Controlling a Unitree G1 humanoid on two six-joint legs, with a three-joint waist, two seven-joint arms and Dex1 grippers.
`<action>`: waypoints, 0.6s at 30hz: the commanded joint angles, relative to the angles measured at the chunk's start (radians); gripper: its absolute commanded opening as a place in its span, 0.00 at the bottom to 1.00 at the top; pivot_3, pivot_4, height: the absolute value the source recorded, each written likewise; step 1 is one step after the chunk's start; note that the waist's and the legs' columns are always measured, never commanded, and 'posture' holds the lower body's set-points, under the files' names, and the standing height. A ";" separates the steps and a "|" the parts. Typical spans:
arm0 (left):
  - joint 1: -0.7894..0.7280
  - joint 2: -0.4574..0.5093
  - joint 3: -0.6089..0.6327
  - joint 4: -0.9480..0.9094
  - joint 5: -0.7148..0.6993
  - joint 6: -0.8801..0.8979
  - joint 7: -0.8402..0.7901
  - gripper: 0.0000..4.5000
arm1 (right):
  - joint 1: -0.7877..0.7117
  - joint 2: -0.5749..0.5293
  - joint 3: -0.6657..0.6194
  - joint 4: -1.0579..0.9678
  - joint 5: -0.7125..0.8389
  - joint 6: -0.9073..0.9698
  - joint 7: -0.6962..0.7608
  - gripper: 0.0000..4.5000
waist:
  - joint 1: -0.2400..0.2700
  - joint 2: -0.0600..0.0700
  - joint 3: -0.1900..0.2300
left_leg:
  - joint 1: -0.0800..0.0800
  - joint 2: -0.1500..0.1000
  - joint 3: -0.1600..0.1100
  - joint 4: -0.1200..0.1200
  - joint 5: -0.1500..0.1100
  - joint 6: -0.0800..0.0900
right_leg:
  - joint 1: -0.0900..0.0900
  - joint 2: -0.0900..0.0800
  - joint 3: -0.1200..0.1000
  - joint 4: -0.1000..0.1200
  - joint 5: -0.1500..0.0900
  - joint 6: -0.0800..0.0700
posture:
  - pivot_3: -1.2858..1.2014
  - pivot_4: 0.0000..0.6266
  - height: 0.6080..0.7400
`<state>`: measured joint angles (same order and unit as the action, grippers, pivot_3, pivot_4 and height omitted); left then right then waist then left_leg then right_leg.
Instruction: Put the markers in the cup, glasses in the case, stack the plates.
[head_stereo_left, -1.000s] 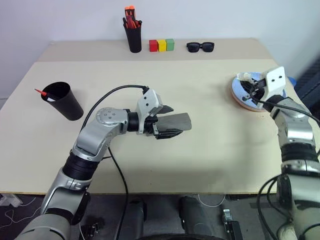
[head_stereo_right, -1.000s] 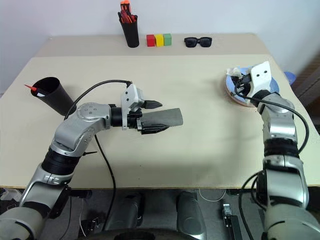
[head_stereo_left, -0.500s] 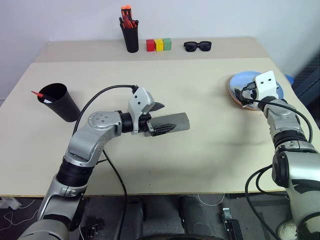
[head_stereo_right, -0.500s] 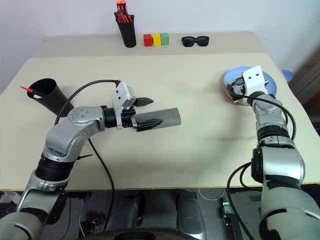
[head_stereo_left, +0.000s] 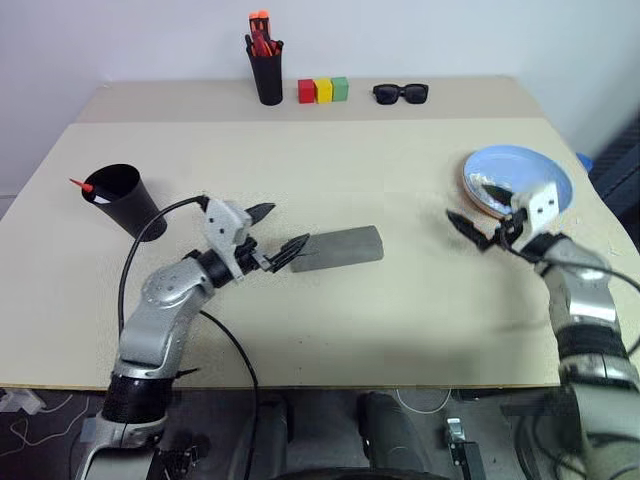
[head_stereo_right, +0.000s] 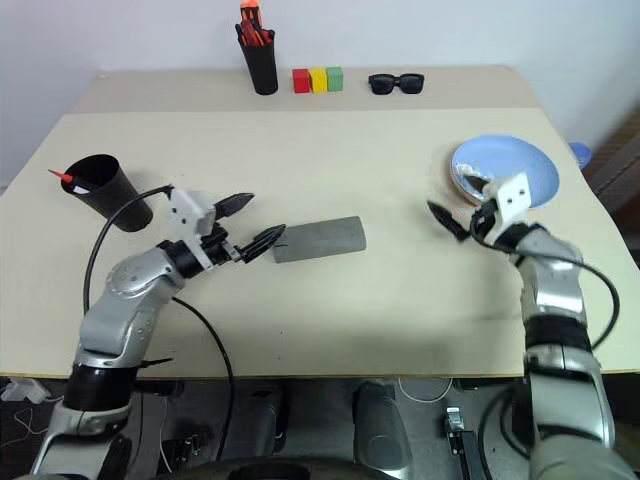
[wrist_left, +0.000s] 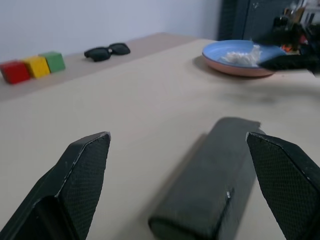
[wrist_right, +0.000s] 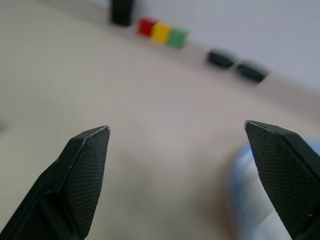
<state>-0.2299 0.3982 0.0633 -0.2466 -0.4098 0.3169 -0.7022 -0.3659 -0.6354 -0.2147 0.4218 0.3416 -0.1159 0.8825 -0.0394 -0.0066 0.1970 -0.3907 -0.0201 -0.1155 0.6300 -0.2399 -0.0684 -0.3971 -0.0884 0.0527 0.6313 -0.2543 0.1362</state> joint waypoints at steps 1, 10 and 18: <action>0.096 0.055 0.076 -0.058 -0.061 -0.032 -0.068 1.00 | 0.172 -0.033 -0.079 -0.354 0.131 0.150 -0.011 0.98 | -0.003 0.001 0.000 | 0.000 0.000 0.000 0.000 0.000 0.000 | 0.000 0.000 0.000 0.000 0.000 0.000 | 0.52 0.24 1.00; 0.405 0.131 0.267 -0.088 -0.139 -0.162 -0.201 1.00 | 0.666 0.017 -0.244 -0.664 0.274 0.211 0.049 0.98 | 0.007 -0.001 -0.001 | 0.001 0.001 0.000 -0.001 -0.001 0.001 | 0.002 0.000 0.000 -0.002 -0.004 -0.006 | 0.52 0.24 1.00; 0.523 0.109 0.298 -0.061 -0.124 -0.259 -0.214 1.00 | 0.764 0.074 -0.325 -0.565 0.242 0.091 0.068 0.98 | 0.022 -0.003 -0.003 | 0.002 0.001 0.003 0.001 -0.001 0.000 | 0.002 -0.001 0.000 -0.004 -0.004 -0.009 | 0.52 0.24 1.00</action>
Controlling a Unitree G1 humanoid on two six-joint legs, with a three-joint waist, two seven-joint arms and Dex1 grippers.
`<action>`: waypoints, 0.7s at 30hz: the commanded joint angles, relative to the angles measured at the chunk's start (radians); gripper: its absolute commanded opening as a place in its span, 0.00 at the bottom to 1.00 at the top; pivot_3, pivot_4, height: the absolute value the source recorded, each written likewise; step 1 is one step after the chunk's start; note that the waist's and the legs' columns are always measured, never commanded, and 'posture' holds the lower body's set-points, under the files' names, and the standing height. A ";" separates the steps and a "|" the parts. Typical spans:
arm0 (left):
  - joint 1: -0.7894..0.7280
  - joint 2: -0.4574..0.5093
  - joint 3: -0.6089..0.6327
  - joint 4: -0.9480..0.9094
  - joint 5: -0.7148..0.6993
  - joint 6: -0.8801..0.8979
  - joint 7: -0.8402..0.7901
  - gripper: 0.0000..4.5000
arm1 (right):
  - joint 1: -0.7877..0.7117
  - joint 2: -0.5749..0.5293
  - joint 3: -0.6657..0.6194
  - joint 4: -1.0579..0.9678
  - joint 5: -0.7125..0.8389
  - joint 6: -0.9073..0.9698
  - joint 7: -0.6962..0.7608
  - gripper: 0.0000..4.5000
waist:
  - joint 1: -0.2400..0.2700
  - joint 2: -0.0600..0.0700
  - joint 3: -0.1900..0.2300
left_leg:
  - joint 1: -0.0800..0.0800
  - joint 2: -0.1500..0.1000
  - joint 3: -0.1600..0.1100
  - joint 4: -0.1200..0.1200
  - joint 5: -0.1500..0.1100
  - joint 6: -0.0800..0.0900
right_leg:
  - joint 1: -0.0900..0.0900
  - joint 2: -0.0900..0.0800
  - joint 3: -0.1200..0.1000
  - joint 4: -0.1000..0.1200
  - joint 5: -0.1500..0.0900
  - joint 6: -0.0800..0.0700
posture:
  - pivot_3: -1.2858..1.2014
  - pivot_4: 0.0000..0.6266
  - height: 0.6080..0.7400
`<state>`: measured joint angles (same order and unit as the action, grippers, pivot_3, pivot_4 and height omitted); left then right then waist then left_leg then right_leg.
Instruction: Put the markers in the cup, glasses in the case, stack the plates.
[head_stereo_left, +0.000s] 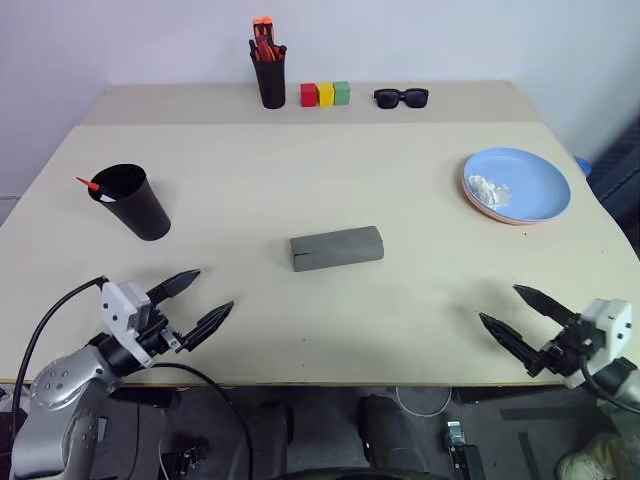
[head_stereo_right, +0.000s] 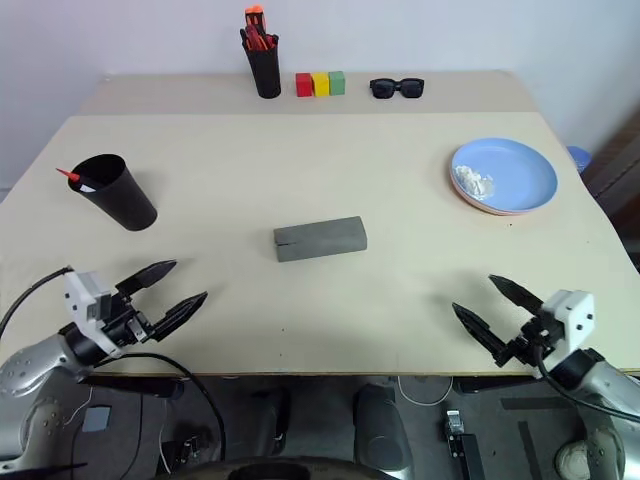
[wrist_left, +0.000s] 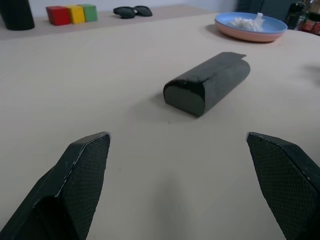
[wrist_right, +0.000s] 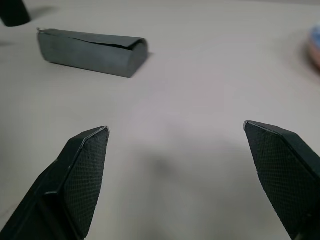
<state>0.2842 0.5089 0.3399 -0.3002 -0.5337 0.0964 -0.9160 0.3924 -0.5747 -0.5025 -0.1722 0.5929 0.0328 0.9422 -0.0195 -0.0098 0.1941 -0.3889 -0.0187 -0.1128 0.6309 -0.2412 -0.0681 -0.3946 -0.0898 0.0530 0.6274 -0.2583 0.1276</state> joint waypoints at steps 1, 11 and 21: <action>0.009 -0.003 0.017 -0.006 0.001 -0.042 0.003 1.00 | 0.008 0.016 -0.038 0.046 -0.020 -0.076 0.011 0.98 | 0.003 0.000 0.000 | 0.000 0.000 0.000 0.000 0.000 0.000 | 0.000 0.000 0.000 0.000 0.000 0.000 | 0.52 0.24 1.00; -0.035 -0.026 -0.045 -0.015 0.014 -0.023 0.072 1.00 | 0.032 0.021 -0.056 0.120 -0.048 -0.155 0.000 0.98 | 0.006 0.000 0.000 | -0.001 0.000 0.000 0.000 0.000 0.000 | 0.000 0.000 0.000 -0.001 0.000 -0.001 | 0.52 0.24 1.00; -0.052 -0.072 -0.108 -0.011 0.039 -0.029 0.131 1.00 | 0.020 0.005 -0.015 0.079 -0.057 -0.123 -0.022 0.98 | 0.006 0.000 -0.001 | -0.001 0.000 0.000 -0.001 0.000 0.000 | 0.000 0.000 0.000 -0.001 0.000 -0.001 | 0.52 0.24 1.00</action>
<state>0.2347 0.4405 0.2372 -0.3031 -0.5012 0.0889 -0.7925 0.4168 -0.5596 -0.5132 -0.0567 0.5322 -0.0923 0.9216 -0.0133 -0.0095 0.1936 -0.3897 -0.0188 -0.1126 0.6302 -0.2411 -0.0679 -0.3949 -0.0898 0.0529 0.6260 -0.2579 0.1270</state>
